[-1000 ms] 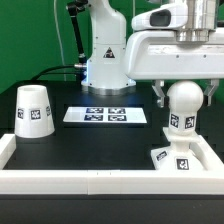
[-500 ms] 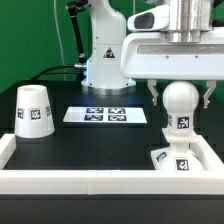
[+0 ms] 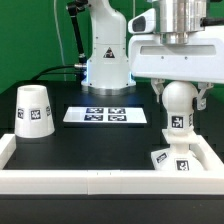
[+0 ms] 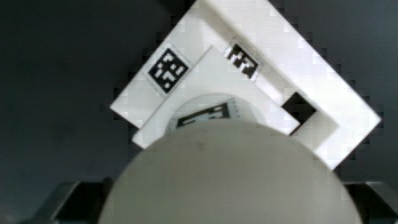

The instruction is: Assemble lamp

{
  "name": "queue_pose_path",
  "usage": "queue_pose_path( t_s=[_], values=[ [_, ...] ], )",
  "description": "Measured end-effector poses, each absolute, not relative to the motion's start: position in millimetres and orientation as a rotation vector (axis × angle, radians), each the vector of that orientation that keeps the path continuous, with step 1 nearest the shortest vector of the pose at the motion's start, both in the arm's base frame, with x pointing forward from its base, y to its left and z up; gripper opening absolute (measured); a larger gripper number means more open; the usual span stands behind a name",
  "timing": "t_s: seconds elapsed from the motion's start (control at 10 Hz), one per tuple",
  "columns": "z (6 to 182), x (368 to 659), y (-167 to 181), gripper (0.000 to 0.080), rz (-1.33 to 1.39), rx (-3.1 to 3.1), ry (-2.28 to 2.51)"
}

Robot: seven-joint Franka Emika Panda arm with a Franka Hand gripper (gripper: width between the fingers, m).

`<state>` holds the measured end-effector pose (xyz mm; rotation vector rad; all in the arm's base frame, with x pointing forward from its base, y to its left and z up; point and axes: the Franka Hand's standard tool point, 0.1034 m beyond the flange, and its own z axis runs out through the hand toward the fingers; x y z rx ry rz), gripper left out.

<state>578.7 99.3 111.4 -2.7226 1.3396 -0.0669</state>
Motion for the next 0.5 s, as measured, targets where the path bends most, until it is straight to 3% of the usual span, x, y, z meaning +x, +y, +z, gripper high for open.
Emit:
queue_pose_path(
  t_s=[0.5],
  values=[
    [110.7,579.5,102.1,0.0579,0.044,-2.36,1.822]
  ],
)
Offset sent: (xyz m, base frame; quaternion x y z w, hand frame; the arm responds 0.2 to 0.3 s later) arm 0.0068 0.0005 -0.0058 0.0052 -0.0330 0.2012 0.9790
